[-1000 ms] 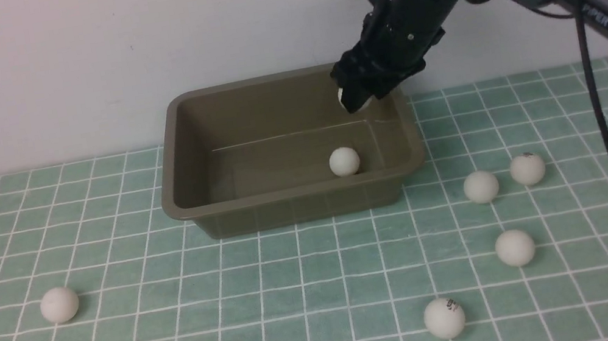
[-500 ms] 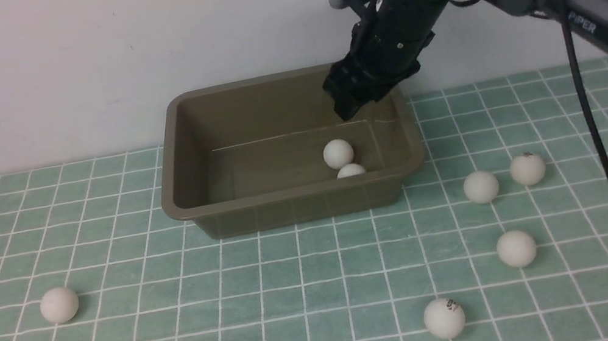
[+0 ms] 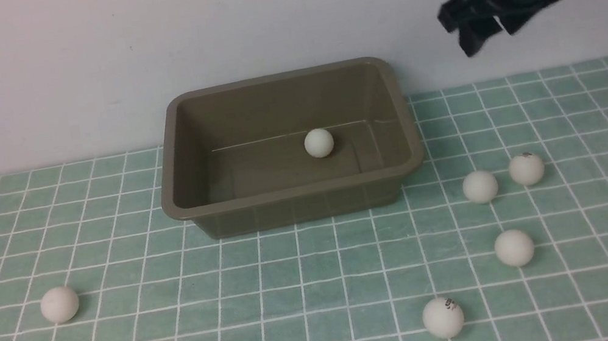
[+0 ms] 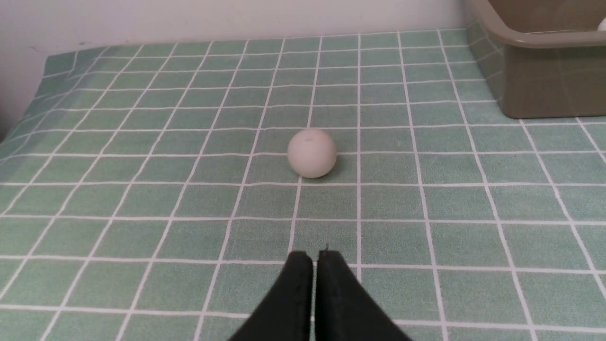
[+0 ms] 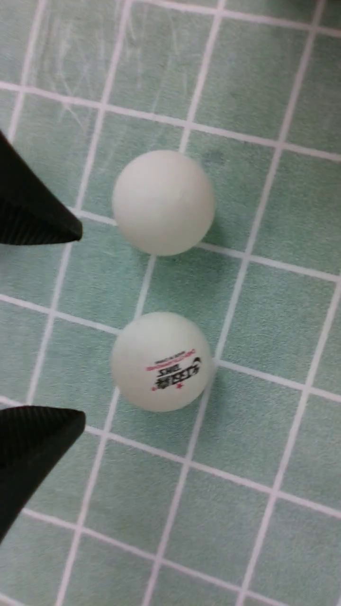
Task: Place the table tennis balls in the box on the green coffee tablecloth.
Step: 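Reach for and grasp a ping pong ball on the table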
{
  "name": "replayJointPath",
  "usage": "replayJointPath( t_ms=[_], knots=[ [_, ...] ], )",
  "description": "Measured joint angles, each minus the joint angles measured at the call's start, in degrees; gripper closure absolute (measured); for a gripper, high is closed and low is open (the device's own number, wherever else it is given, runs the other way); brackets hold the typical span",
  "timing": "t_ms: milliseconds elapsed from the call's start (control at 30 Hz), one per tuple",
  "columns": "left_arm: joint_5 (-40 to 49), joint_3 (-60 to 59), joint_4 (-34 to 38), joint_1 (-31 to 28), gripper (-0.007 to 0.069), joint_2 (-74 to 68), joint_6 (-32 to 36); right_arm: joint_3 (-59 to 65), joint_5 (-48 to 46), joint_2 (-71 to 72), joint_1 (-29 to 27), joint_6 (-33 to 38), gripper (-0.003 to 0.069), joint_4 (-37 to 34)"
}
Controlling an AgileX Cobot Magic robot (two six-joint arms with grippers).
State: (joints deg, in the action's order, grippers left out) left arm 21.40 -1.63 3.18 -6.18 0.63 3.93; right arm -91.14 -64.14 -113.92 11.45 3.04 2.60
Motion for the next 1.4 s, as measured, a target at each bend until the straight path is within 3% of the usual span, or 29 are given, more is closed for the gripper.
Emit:
replayJointPath(
  t_ms=[233, 567, 1000, 1233, 1400],
  knots=[
    [0.0, 0.0, 0.0, 0.0, 0.0629, 0.0, 0.0, 1.4, 5.9, -0.4, 0.0, -0.3, 0.0237, 0.4],
    [0.0, 0.0, 0.0, 0.0, 0.0629, 0.0, 0.0, 1.4, 7.3, -3.1, 0.0, -1.9, 0.0237, 4.8],
    [0.0, 0.0, 0.0, 0.0, 0.0629, 0.0, 0.0, 1.4, 9.4, -8.1, -0.3, -2.2, 0.0237, 5.5],
    [0.0, 0.0, 0.0, 0.0, 0.0629, 0.0, 0.0, 1.4, 8.9, -9.4, -1.4, -2.2, 0.0297, 5.6],
    [0.0, 0.0, 0.0, 0.0, 0.0629, 0.0, 0.0, 0.3, 7.3, -9.3, -1.6, -2.2, 0.0298, 5.6]
  ],
)
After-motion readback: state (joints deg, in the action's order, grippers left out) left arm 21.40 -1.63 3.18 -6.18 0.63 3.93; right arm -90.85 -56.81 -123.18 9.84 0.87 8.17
